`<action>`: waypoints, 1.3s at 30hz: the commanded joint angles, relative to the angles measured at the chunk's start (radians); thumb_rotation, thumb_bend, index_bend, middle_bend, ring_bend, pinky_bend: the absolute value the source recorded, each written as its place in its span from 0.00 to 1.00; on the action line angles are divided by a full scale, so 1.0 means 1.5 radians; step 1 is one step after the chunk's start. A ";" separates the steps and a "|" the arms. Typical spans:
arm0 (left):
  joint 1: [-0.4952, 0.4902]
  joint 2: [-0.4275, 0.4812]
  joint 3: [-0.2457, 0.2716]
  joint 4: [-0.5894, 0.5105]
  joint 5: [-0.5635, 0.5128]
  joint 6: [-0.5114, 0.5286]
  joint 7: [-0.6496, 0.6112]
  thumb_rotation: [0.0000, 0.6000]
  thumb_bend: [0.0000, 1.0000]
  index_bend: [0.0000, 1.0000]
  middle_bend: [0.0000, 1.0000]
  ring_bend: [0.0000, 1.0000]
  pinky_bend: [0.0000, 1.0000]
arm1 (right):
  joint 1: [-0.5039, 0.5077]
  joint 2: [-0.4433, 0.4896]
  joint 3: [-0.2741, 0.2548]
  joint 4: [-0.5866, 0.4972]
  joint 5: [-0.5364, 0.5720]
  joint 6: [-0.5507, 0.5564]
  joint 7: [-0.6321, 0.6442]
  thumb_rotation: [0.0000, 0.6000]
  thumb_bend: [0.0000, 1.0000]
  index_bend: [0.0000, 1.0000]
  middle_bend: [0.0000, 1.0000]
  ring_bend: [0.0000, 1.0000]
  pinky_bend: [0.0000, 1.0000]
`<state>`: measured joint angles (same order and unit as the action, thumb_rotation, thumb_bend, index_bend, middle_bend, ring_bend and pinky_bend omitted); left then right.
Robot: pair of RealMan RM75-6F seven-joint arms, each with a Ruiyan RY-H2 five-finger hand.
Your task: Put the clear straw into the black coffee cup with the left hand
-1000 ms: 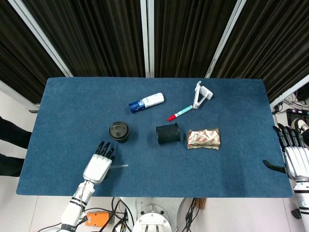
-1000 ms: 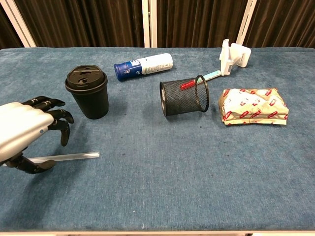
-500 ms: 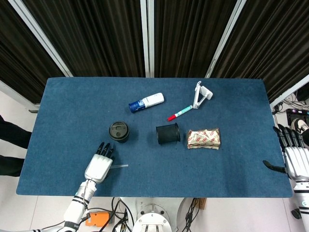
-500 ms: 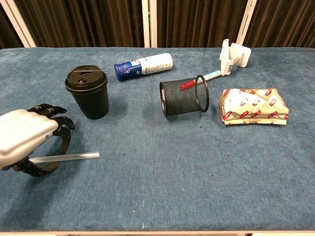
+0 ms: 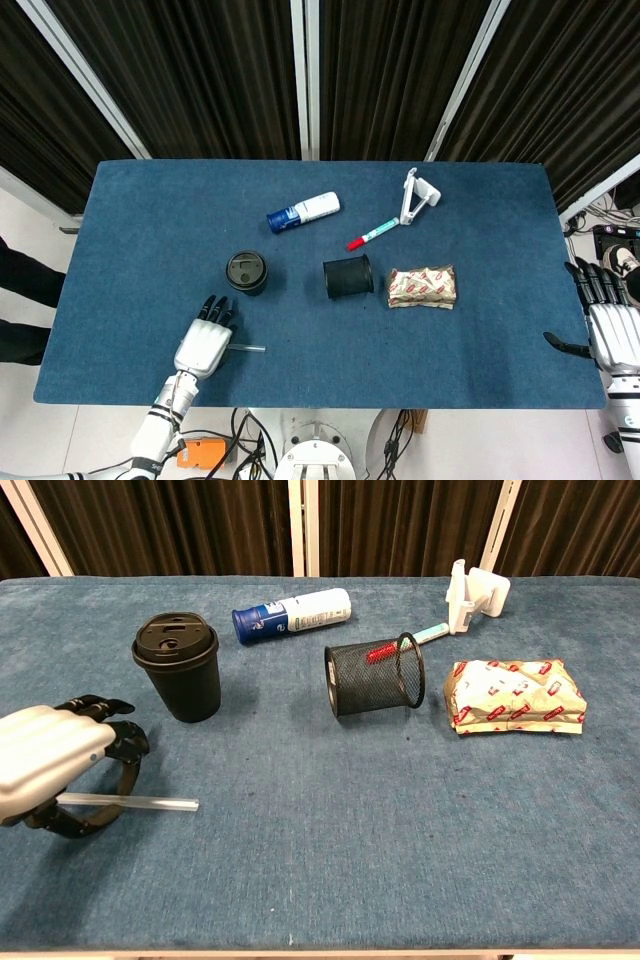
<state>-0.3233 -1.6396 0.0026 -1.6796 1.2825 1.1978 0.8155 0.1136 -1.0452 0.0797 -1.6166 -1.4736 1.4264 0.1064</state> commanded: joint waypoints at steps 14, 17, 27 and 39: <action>0.052 0.178 -0.108 -0.116 0.078 0.150 -0.491 1.00 0.41 0.60 0.25 0.03 0.00 | 0.010 -0.023 -0.026 0.016 -0.002 -0.050 -0.012 1.00 0.22 0.00 0.07 0.00 0.02; 0.046 0.188 -0.144 -0.121 0.067 0.152 -0.587 1.00 0.41 0.60 0.25 0.02 0.00 | 0.011 -0.031 -0.030 0.022 -0.002 -0.056 -0.012 1.00 0.22 0.00 0.07 0.00 0.02; -0.026 0.119 -0.232 -0.086 0.013 0.079 -0.848 1.00 0.42 0.60 0.25 0.00 0.00 | 0.016 -0.034 -0.036 0.021 -0.001 -0.071 -0.029 1.00 0.22 0.00 0.07 0.00 0.02; -0.100 0.029 -0.274 -0.021 -0.062 0.001 -0.938 1.00 0.42 0.60 0.25 0.00 0.00 | 0.016 -0.032 -0.035 0.016 0.008 -0.074 -0.034 1.00 0.22 0.00 0.07 0.00 0.02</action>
<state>-0.4630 -1.5841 -0.4065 -1.7235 1.1986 1.2067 -0.5935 0.1381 -1.0932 0.0273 -1.5926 -1.4613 1.3148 0.0548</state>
